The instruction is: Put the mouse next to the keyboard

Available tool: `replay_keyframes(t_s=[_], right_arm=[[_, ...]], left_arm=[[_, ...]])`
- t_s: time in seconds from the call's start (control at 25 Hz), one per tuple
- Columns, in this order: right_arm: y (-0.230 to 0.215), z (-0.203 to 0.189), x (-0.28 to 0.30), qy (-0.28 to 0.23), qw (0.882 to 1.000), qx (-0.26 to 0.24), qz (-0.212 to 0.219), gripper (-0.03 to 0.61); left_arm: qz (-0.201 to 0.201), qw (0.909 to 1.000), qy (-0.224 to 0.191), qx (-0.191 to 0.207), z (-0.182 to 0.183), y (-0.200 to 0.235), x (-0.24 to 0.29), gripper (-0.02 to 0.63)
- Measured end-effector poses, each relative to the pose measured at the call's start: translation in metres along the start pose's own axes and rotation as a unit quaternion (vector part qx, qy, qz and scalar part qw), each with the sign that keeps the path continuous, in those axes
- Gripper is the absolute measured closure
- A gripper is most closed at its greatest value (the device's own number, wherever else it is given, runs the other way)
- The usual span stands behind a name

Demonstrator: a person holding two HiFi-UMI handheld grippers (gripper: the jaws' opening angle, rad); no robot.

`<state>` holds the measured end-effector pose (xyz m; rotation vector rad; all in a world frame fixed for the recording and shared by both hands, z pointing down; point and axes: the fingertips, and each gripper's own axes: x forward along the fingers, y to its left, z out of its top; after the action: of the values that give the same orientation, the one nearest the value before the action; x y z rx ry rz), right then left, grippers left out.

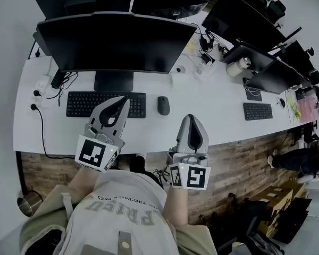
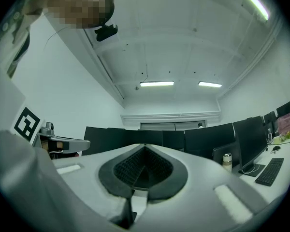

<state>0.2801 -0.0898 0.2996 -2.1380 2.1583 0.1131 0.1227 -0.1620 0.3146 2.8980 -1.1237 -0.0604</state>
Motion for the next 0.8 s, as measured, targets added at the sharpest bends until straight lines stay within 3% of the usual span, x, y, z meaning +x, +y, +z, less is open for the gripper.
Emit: replay_keyframes(t_s=[0.12,0.24,0.4,0.8], right_arm=[[-0.001,0.004,0.002,-0.006,1.0,-0.006,-0.007,0.577],[-0.007,-0.017,0.006,0.035,0.998,-0.049,-0.036,0.577],[-0.005,-0.028,0.003,0.045,0.998,-0.019,-0.034,0.578],[-0.008,-0.022,0.006,0.035,0.999,-0.022,-0.022,0.578]], left_arm=[[0.002,1.0,-0.001,0.001,0.001,-0.001,0.001,0.603],[0.004,1.0,0.003,0.0,-0.001,-0.003,0.002,0.603],[0.003,1.0,0.006,0.0,-0.003,-0.007,0.001,0.603],[0.014,0.9999,0.008,-0.004,-0.005,-0.004,0.003,0.603]])
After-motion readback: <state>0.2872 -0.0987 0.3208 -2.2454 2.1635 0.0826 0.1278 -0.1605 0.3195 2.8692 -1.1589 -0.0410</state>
